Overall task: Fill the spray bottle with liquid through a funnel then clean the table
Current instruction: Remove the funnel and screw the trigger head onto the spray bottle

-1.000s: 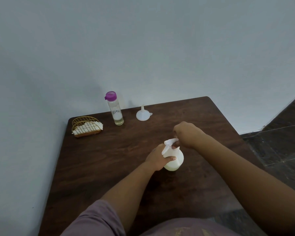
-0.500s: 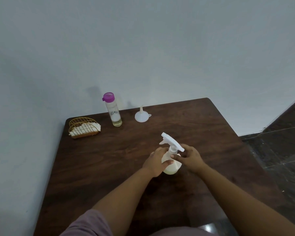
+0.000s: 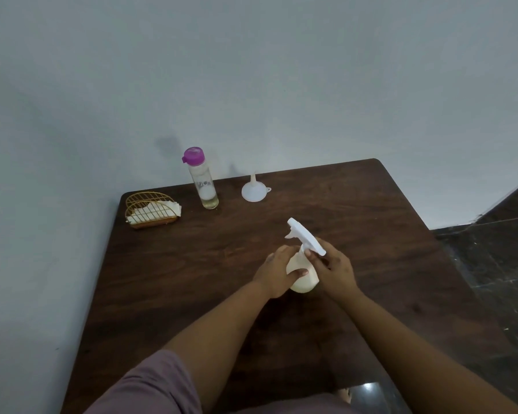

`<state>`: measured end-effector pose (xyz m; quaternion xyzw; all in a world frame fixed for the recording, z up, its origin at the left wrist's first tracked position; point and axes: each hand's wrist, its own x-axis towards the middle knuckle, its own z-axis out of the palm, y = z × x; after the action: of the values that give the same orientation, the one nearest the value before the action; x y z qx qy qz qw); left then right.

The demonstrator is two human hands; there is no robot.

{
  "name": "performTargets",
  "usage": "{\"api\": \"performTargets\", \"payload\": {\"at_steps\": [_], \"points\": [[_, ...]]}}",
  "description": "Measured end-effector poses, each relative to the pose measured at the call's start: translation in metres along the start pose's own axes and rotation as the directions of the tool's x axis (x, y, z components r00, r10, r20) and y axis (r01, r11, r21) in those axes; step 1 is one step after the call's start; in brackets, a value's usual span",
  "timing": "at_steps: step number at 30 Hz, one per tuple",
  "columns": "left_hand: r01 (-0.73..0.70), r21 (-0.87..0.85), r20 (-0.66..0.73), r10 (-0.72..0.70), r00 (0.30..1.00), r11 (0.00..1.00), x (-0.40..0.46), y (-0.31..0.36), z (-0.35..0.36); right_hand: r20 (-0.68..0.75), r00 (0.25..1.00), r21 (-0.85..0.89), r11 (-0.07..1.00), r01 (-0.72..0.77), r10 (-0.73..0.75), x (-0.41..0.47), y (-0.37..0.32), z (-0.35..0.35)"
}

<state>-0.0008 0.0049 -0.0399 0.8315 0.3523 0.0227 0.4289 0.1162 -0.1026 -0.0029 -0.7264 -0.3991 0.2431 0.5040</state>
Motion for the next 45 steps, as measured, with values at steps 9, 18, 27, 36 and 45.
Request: {"api": "performTargets", "payload": {"at_steps": [9,18,27,36,45], "points": [[-0.012,-0.018,-0.014,0.012,1.0,1.0,-0.002,0.001,0.0,-0.065,0.985,-0.044,0.985,-0.165,0.162,0.005,0.003,0.013],[-0.034,-0.008,-0.045,0.034,0.998,0.999,-0.001,-0.001,0.007,-0.172,0.921,0.364,0.891,-0.271,0.35,-0.011,0.001,0.029],[-0.028,0.003,-0.042,0.028,0.999,1.0,-0.002,-0.008,0.005,-0.192,0.91,0.12,0.929,-0.351,0.368,-0.015,0.026,0.028],[0.003,0.039,0.142,-0.009,0.99,0.999,0.011,-0.006,-0.01,0.211,0.976,-0.051,0.998,-0.038,0.048,0.015,0.036,0.008],[-0.057,0.02,0.154,0.053,0.987,0.998,0.018,-0.007,-0.015,0.016,0.999,-0.137,0.989,0.049,-0.047,0.007,0.029,0.028]]}}
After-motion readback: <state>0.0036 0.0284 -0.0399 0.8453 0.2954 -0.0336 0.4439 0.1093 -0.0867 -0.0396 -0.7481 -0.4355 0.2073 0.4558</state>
